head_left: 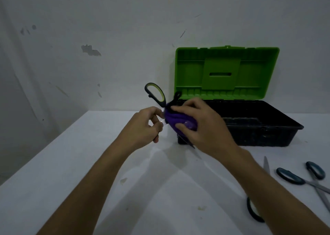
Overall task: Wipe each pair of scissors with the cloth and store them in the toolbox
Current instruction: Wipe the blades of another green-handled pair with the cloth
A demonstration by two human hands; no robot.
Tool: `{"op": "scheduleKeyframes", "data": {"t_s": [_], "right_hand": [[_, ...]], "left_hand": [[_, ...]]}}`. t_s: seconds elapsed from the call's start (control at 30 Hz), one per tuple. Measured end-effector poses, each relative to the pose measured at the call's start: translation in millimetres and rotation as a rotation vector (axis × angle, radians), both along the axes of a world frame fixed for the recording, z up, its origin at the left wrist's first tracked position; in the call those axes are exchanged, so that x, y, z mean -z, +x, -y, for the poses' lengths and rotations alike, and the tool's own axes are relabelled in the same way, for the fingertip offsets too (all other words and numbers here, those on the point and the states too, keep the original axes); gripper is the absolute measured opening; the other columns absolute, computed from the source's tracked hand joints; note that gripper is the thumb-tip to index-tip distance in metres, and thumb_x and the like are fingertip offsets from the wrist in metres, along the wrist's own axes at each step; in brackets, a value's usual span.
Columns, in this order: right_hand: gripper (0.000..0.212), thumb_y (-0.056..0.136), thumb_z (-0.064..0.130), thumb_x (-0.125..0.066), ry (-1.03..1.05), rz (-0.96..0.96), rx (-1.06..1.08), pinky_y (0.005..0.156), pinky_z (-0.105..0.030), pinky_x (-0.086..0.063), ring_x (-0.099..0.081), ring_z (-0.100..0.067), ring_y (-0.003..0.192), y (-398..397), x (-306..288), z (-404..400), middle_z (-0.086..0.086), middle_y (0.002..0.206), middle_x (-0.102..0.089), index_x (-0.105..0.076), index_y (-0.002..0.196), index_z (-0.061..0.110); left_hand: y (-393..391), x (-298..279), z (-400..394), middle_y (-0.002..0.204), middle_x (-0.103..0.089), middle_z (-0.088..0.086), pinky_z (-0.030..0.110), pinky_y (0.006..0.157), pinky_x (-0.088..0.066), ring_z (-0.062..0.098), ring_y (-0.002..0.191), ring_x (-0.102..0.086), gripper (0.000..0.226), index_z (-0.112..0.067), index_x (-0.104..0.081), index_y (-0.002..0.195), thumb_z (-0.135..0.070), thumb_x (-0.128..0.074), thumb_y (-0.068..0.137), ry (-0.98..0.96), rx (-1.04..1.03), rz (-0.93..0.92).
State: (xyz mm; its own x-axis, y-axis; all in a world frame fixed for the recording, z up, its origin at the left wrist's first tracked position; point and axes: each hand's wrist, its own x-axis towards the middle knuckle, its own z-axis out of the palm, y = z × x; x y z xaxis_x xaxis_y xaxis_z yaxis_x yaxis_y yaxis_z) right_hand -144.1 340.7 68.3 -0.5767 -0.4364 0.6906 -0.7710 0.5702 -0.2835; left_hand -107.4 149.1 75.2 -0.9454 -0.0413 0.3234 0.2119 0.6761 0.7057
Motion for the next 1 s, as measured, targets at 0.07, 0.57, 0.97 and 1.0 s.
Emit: {"op": "scheduleKeyframes", "data": {"t_s": [0.07, 0.57, 0.97, 1.0], "right_hand": [[0.051, 0.085, 0.026, -0.071, -0.015, 0.005, 0.022, 0.086, -0.023, -0.049, -0.051, -0.008, 0.103, -2, 5, 3, 0.01, 0.115, -0.049, -0.056, 0.134, 0.027], [0.046, 0.078, 0.039, -0.076, -0.058, 0.03, 0.061, 0.074, -0.02, -0.049, -0.054, -0.007, 0.096, 4, 11, 10, 0.011, 0.111, -0.052, -0.059, 0.118, 0.027], [0.037, 0.08, 0.035, -0.075, -0.216, 0.075, 0.27, 0.074, -0.025, -0.047, -0.056, -0.011, 0.095, -22, 5, -20, 0.008, 0.11, -0.054, -0.058, 0.112, 0.026], [0.04, 0.079, 0.035, -0.076, -0.204, 0.066, 0.22, 0.076, -0.023, -0.048, -0.055, -0.01, 0.096, -19, 4, -18, 0.008, 0.11, -0.054, -0.058, 0.114, 0.026]], "left_hand": [[2, -2, 1, 0.07, -0.063, -0.006, 0.035, 0.062, -0.051, 0.016, 0.052, -0.067, 0.012, -0.018, -0.058, 0.102, -0.009, -0.055, 0.095, 0.017, 0.019, 0.005], [2, 1, -8, 0.07, -0.067, -0.003, 0.036, 0.069, -0.054, 0.014, 0.054, -0.069, 0.012, -0.019, -0.061, 0.102, -0.011, -0.056, 0.093, 0.052, -0.023, 0.027], [0, 4, 0, 0.068, -0.065, -0.008, 0.029, 0.055, -0.047, 0.015, 0.053, -0.069, 0.012, -0.021, -0.061, 0.099, -0.011, -0.057, 0.093, 0.009, -0.018, 0.047], [0, 5, -1, 0.07, -0.065, -0.008, 0.027, 0.053, -0.045, 0.014, 0.053, -0.069, 0.013, -0.021, -0.061, 0.101, -0.012, -0.057, 0.093, -0.009, -0.021, 0.039]]}}
